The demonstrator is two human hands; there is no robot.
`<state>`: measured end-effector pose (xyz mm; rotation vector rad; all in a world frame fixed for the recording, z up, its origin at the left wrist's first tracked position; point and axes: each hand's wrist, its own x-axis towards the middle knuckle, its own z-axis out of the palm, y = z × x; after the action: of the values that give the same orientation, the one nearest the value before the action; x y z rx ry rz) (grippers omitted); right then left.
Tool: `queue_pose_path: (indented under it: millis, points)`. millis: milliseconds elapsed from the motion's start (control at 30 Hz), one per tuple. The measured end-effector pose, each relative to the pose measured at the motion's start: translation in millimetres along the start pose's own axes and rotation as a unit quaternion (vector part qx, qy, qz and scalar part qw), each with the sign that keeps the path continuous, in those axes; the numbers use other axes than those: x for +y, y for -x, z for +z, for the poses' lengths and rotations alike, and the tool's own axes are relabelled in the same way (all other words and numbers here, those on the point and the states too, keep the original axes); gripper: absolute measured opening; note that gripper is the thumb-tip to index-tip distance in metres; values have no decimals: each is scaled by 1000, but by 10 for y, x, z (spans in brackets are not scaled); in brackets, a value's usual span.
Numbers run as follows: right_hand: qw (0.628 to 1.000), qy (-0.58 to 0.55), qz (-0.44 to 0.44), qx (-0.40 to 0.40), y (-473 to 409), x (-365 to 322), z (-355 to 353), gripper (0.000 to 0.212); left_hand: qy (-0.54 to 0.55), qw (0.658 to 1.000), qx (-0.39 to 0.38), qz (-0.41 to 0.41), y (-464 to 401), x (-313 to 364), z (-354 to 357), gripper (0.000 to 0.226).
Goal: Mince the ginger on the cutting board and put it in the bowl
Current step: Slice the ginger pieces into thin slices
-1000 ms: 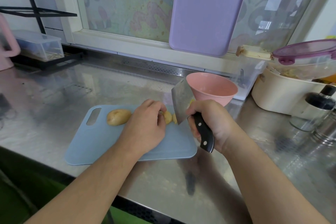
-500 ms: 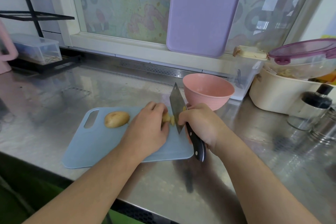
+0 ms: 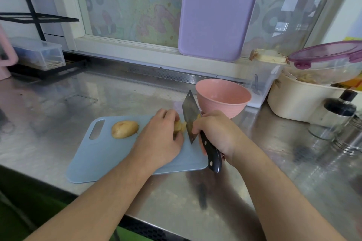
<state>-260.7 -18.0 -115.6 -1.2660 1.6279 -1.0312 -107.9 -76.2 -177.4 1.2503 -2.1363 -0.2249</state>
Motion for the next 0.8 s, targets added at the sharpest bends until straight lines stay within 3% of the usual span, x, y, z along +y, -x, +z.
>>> queue_pose_path:
  millis: [333, 800]
  points:
    - [999, -51, -3, -19, 15, 26, 45, 19, 12, 1000, -3, -4, 7, 12, -27, 27]
    - [1000, -12, -20, -12, 33, 8, 59, 17, 5, 999, 43, -10, 5, 5, -35, 11]
